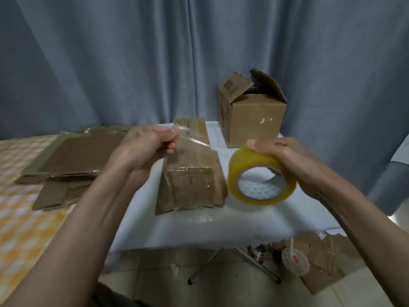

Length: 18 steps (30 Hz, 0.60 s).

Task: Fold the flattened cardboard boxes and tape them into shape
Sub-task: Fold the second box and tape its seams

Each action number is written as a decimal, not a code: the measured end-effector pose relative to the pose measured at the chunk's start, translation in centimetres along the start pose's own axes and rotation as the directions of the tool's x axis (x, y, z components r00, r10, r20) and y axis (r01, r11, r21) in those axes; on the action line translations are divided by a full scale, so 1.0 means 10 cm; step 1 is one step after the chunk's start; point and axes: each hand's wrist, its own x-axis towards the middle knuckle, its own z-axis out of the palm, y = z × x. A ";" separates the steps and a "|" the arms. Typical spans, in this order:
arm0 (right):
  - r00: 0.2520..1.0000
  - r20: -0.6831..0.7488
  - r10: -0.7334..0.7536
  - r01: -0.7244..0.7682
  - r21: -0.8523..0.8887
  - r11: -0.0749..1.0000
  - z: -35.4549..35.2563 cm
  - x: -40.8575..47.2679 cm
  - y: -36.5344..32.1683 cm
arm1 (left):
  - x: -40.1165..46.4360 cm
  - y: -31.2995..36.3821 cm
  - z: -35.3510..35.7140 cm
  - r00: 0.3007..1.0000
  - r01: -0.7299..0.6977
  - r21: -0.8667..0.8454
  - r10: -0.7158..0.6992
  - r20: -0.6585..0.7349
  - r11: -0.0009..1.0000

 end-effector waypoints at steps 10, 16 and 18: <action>0.998 -0.055 0.042 -0.057 -0.311 0.949 0.10 0.28 -0.10 | -0.06 -0.32 -0.41 0.982 0.135 -0.029 -0.138 -0.125 0.990; 0.997 0.006 0.083 -0.074 -0.382 0.921 0.11 0.40 -0.13 | -0.09 -0.42 -0.46 0.972 0.203 -0.050 -0.207 -0.107 0.978; 0.996 0.014 0.084 -0.071 -0.411 0.909 0.13 0.42 -0.13 | -0.09 -0.47 -0.46 0.967 0.232 -0.023 -0.233 -0.097 0.972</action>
